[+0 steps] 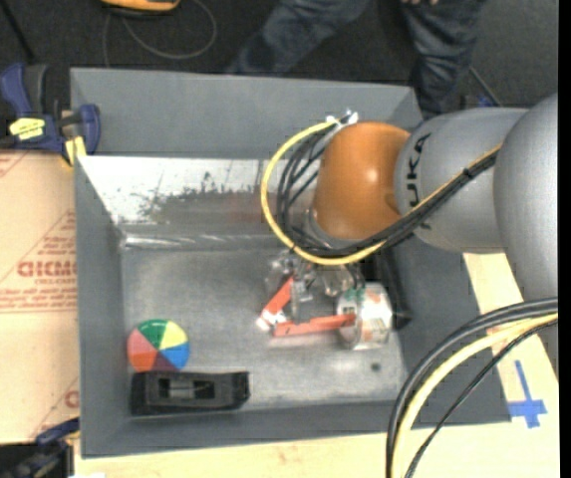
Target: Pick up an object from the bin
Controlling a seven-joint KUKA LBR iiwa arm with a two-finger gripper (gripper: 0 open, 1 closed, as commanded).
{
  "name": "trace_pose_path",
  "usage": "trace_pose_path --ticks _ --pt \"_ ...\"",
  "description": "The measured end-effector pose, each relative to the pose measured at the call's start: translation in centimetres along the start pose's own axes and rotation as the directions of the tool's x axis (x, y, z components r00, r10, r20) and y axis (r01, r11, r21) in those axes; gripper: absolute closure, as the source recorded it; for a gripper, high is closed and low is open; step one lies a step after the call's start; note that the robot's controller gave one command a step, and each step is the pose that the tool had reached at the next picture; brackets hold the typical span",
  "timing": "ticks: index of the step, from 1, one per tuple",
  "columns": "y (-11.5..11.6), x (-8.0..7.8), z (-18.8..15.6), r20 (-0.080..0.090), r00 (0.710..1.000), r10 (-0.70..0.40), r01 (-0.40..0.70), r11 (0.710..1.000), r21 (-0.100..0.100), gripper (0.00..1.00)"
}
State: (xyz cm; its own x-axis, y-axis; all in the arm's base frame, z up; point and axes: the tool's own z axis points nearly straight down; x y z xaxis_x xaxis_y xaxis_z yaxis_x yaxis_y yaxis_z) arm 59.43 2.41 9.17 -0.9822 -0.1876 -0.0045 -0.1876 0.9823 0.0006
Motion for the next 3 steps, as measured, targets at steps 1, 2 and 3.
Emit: trace_pose_path --ticks 1,2,3 --pt "-0.7 1.4 -1.0 0.000 1.000 -0.020 0.020 1.000 0.002 1.00" --pt "-3.1 1.8 -1.3 -0.001 0.999 -0.042 0.042 0.999 0.002 1.00" --pt "-2.5 1.1 -3.8 -0.005 0.998 -0.066 0.066 0.998 0.003 1.00"
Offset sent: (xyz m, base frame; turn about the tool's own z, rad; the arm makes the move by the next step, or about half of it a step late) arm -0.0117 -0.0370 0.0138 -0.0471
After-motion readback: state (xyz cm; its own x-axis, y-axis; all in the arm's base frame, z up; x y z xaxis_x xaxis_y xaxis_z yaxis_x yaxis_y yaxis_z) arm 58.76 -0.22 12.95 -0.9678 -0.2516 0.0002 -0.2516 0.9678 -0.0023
